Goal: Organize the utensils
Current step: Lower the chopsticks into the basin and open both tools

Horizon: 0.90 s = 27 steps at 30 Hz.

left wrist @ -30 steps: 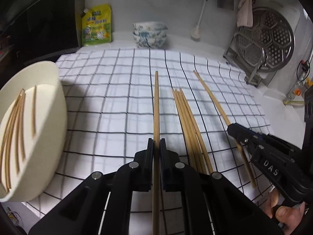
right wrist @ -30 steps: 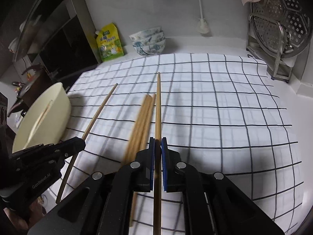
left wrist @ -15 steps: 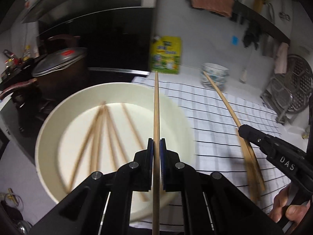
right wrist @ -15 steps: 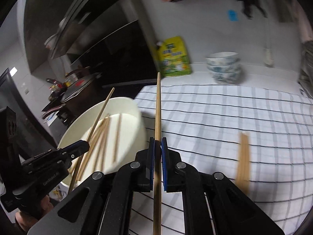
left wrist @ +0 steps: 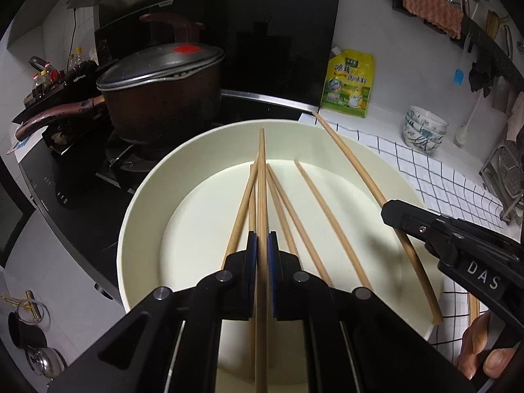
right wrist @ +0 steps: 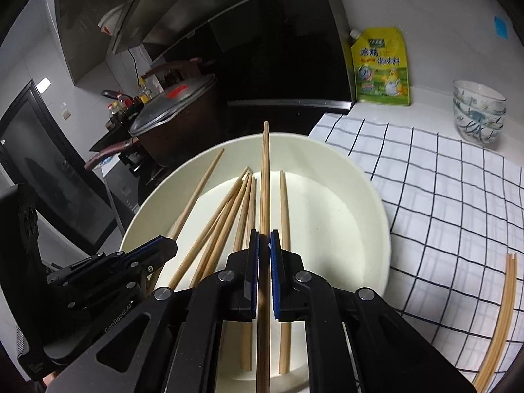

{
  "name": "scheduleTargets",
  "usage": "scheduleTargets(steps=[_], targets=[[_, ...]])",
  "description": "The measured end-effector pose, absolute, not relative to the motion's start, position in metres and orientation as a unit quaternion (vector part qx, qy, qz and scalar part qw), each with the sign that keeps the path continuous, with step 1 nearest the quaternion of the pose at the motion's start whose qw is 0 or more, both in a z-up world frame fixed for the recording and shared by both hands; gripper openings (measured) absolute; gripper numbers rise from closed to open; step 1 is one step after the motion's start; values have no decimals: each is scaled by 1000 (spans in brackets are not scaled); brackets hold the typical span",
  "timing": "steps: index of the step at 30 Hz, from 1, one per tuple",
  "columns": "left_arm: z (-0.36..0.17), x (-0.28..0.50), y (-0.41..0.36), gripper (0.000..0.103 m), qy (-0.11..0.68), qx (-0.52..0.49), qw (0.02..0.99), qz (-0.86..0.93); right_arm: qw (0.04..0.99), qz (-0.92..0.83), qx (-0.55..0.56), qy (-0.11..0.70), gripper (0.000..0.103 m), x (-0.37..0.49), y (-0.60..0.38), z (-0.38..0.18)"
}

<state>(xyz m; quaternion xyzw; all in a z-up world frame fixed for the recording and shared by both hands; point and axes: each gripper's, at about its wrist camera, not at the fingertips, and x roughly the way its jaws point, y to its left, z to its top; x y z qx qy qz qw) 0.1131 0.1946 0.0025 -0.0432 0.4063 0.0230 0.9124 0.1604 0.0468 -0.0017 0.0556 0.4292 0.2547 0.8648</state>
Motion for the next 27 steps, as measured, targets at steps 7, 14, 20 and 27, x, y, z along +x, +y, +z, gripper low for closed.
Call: scheduleTargets(steps=[7,14,20,27], targets=[[-8,124,202,7,423,-47,905,27,855,248,52,452,7,169,56,-16],[-9,129,204,25,430,-45,901,38,856,249,53,450,16,171,53,-18],[-1,112,210,73,403,-51,912,53,867,242,53,433,23,159,42,-13],[-4,101,214,74,405,-60,910,61,869,232,60,432,24,149,29,-11]])
